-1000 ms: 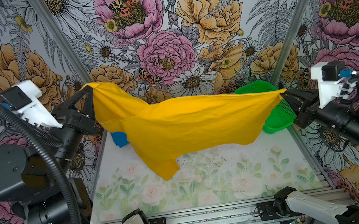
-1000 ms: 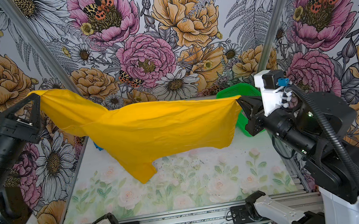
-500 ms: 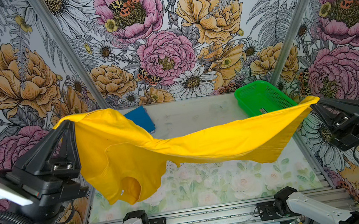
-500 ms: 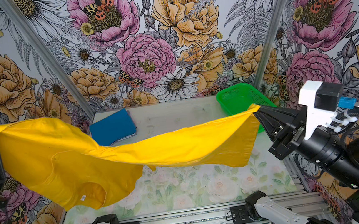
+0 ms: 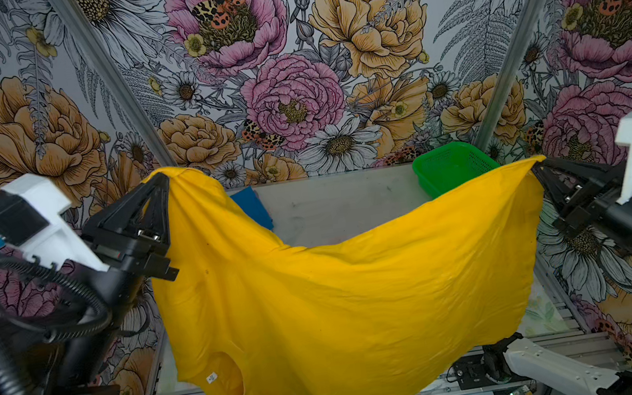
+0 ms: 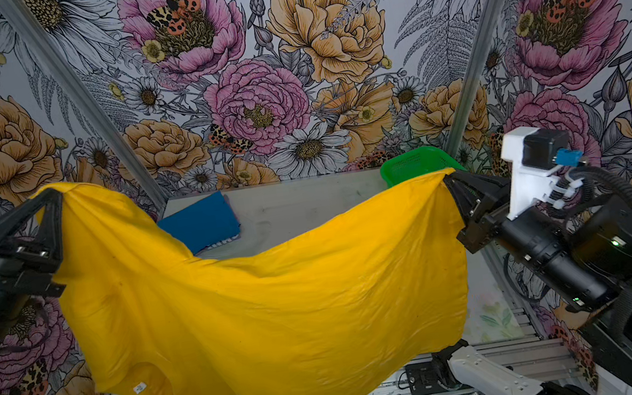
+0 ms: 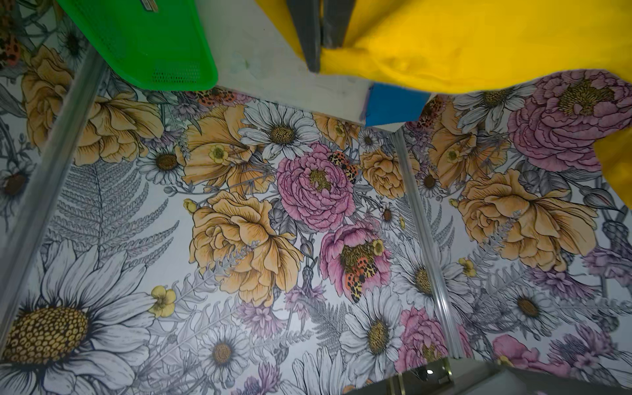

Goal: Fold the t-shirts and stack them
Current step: 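Lower the stretched shirt flat onto the table with both grippers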

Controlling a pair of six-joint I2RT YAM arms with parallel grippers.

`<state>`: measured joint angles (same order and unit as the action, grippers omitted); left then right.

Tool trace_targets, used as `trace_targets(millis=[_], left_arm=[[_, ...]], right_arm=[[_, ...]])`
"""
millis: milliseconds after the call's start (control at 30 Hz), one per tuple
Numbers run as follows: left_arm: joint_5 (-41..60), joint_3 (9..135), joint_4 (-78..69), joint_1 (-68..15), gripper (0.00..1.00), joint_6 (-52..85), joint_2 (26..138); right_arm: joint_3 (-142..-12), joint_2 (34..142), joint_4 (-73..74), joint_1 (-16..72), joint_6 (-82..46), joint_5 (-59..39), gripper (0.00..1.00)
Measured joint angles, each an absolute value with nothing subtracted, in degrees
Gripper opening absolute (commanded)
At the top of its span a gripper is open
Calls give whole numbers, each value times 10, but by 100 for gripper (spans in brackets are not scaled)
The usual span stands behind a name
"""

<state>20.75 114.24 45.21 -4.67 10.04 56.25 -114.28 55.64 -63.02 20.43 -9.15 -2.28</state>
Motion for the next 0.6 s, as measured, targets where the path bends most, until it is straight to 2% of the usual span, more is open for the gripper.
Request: trace_targets(millis=[167,333,467,600], left_arm=[[206,918,345,-52,0,120,632],[182,714,219,-73,0,166,757],[177,688,136,-75,0,206,923],[175,712,103,-80,0,221,1029]], right_arm=[[-990,651,-576,176,-85,27,0],[-817,812,-453,103,-101,-2,0],[-819,1002,-398,67,-112,-13,0],[-841,1096,-385,60,-110,-4,0]])
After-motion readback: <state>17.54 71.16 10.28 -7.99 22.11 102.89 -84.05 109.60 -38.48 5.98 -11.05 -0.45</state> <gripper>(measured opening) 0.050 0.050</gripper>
